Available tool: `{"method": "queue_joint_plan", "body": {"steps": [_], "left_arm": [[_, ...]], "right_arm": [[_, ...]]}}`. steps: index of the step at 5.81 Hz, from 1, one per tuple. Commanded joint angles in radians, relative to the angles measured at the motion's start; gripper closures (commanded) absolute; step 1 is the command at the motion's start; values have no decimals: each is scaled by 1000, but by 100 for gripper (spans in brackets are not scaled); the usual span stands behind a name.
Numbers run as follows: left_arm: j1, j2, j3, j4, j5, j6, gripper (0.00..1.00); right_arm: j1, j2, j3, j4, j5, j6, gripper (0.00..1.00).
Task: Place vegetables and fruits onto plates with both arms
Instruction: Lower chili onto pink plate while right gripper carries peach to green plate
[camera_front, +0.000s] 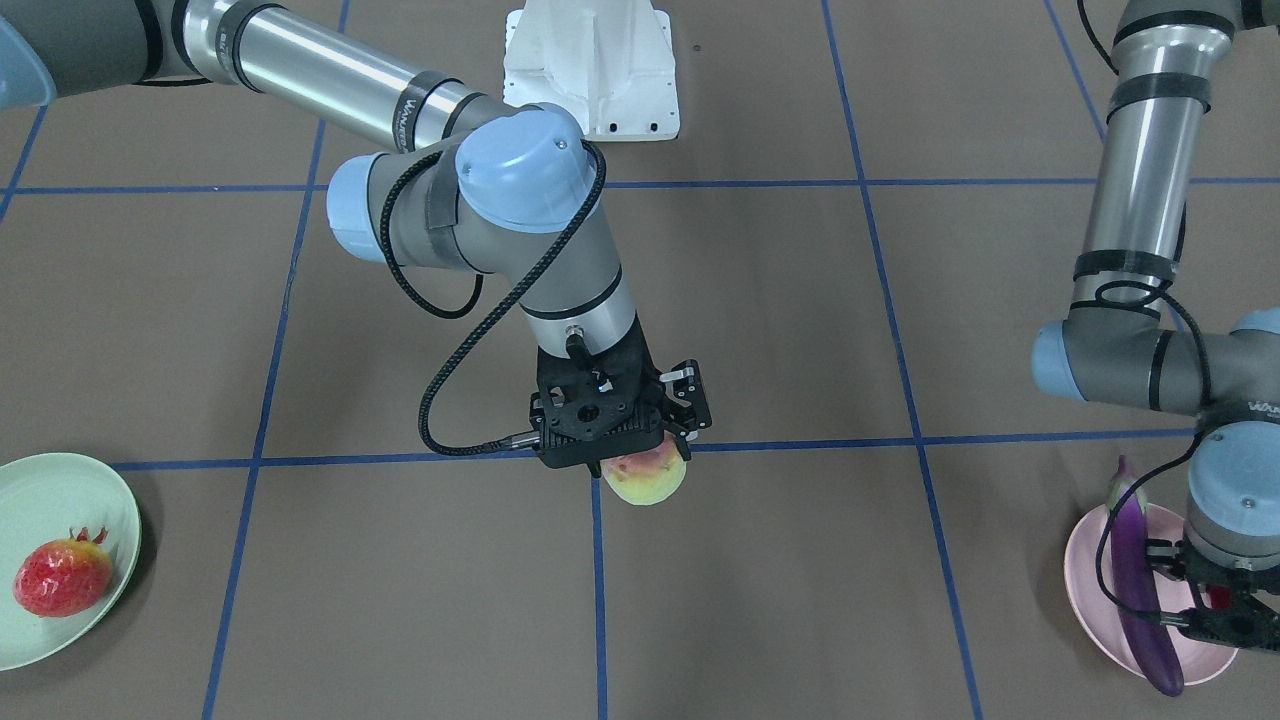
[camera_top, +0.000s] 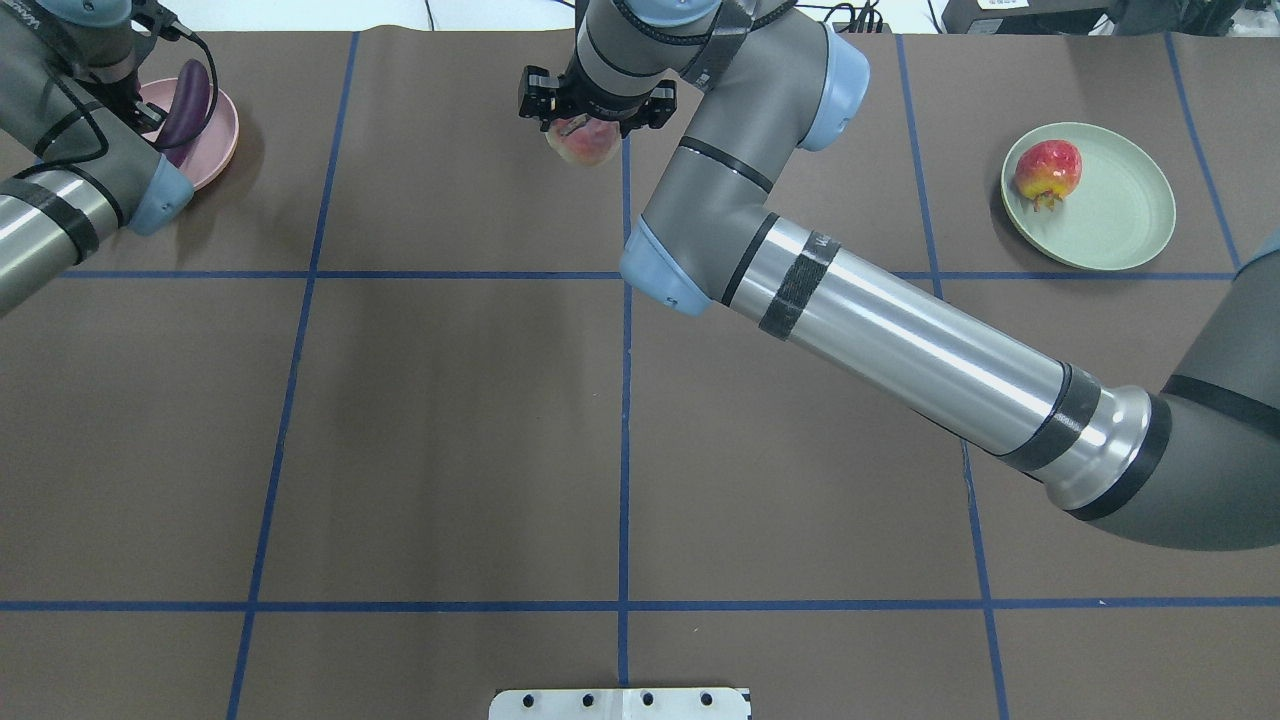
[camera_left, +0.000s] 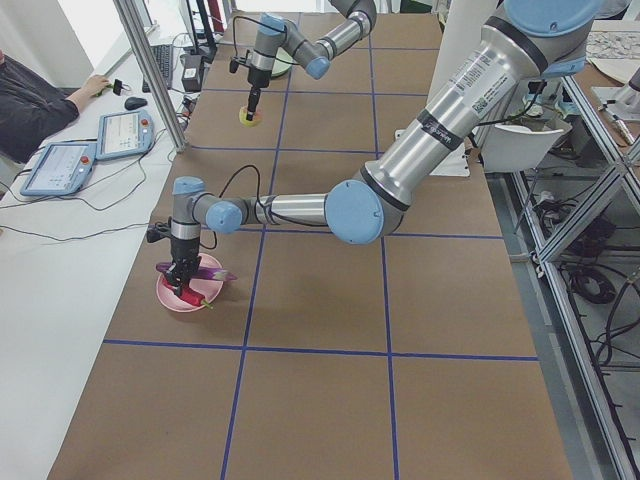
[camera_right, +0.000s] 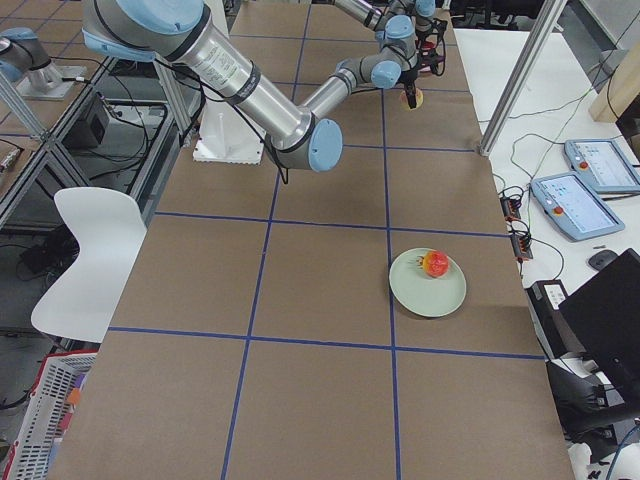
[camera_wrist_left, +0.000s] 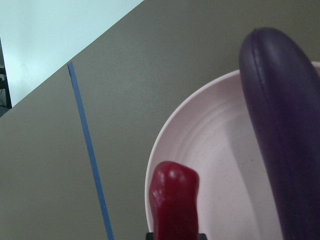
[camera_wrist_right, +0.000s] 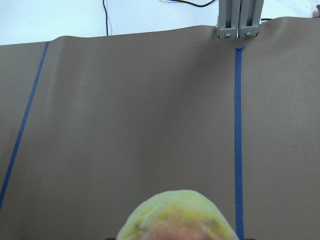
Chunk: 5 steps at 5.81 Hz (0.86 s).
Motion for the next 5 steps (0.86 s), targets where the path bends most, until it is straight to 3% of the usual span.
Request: {"method": "queue_joint_plan", "body": {"steps": [1, 2, 3, 5], "left_arm": [[0, -22, 7, -4, 0, -50, 0], [-12, -34, 4, -4, -10, -57, 0], [-42, -55, -7, 4, -92, -60, 0], [-55, -59, -149, 155, -150, -60, 0]], "right_arm": [[38, -14, 11, -10, 44, -15, 100], [64, -30, 23, -11, 49, -23, 100], [118, -71, 54, -48, 94, -76, 100], [250, -180, 132, -183, 148, -401, 100]]}}
